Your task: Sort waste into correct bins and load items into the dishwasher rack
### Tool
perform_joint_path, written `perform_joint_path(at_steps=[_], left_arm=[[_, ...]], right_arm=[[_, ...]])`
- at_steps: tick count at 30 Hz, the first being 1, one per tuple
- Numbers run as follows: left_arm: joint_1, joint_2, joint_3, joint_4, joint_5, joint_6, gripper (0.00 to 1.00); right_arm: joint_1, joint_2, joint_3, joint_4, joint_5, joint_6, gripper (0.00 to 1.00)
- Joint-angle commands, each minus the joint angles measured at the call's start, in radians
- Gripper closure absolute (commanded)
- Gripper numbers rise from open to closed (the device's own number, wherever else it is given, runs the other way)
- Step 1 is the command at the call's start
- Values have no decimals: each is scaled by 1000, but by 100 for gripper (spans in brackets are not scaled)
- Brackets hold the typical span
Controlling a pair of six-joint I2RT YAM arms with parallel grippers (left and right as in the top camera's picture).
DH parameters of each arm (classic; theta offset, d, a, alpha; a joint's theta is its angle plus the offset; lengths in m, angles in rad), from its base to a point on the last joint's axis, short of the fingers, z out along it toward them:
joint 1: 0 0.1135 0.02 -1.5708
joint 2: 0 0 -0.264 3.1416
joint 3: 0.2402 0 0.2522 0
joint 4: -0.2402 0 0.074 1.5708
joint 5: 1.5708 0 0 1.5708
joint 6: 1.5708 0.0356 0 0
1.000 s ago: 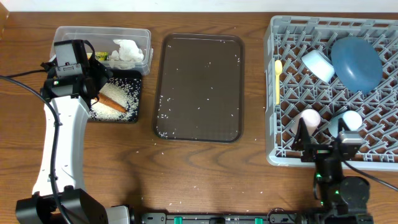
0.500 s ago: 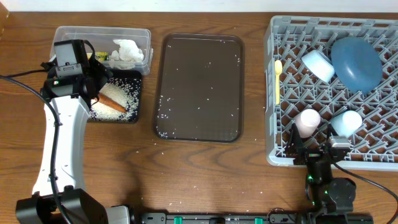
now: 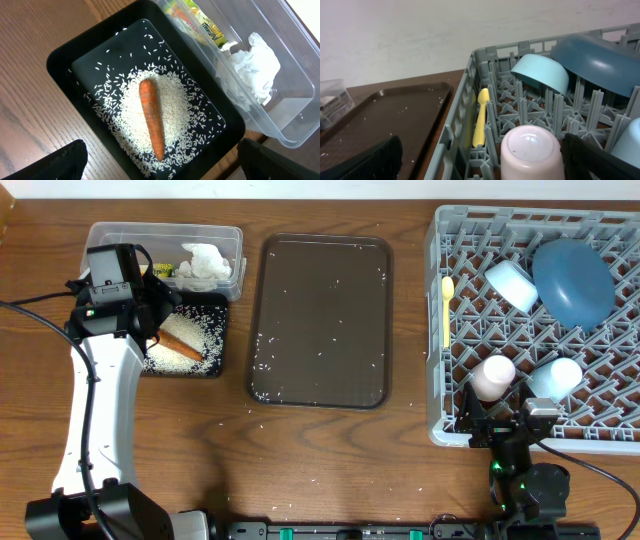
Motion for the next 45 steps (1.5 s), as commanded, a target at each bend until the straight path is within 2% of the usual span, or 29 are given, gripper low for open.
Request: perform_joint_path(at_steps=[1, 14, 20, 24, 28, 34, 39, 45], left_arm=[[4, 1, 20, 0, -6, 6, 2], [4, -7, 18, -1, -6, 6, 2], [-7, -99, -11, -11, -16, 6, 2], [-41, -192, -60, -37, -63, 76, 2], [-79, -343, -190, 94, -72, 200, 2], [-117, -650, -518, 428, 70, 443, 2], [-117, -917, -776, 554, 174, 525, 2], [-117, -1217, -1032, 678, 175, 539, 2]], right_arm=[[-9, -6, -2, -3, -7, 11, 1], [-9, -6, -2, -3, -7, 11, 1], [-9, -6, -2, -3, -7, 11, 1], [-9, -6, -2, -3, -7, 11, 1], [-9, -6, -2, -3, -7, 11, 1], [-9, -6, -2, -3, -7, 11, 1], [-9, -6, -2, -3, -7, 11, 1], [-9, -6, -2, -3, -7, 11, 1]])
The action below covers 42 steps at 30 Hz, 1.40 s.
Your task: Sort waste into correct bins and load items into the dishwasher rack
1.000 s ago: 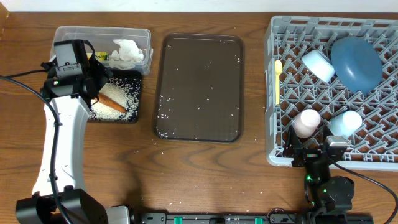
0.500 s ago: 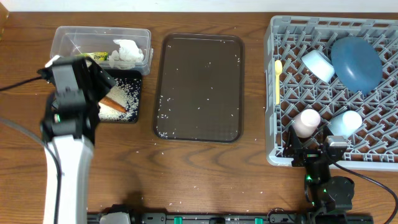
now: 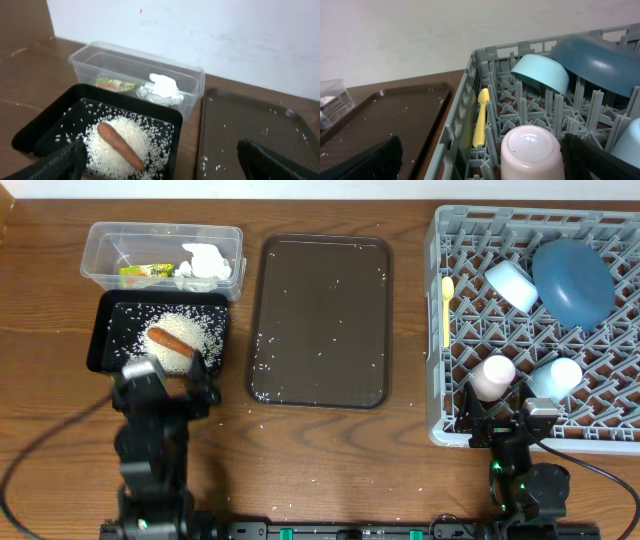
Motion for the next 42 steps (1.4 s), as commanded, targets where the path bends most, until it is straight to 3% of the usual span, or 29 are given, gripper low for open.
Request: perform_joint_path(at_steps=[1, 9, 14, 20, 42], left_arm=[[-3, -139, -103, 44, 26, 53, 2], [-5, -373, -261, 68, 27, 83, 2], [-20, -372, -307, 72, 27, 83, 2], [-58, -372, -311, -27, 23, 82, 2], [-65, -370, -311, -23, 23, 82, 2]], right_arm=[[-8, -6, -2, -3, -6, 11, 1], [-9, -6, -2, -3, -6, 11, 1], [-9, -6, -2, -3, -6, 11, 1], [-9, -6, -2, -3, -6, 11, 1], [-9, -6, -2, -3, -6, 11, 1]])
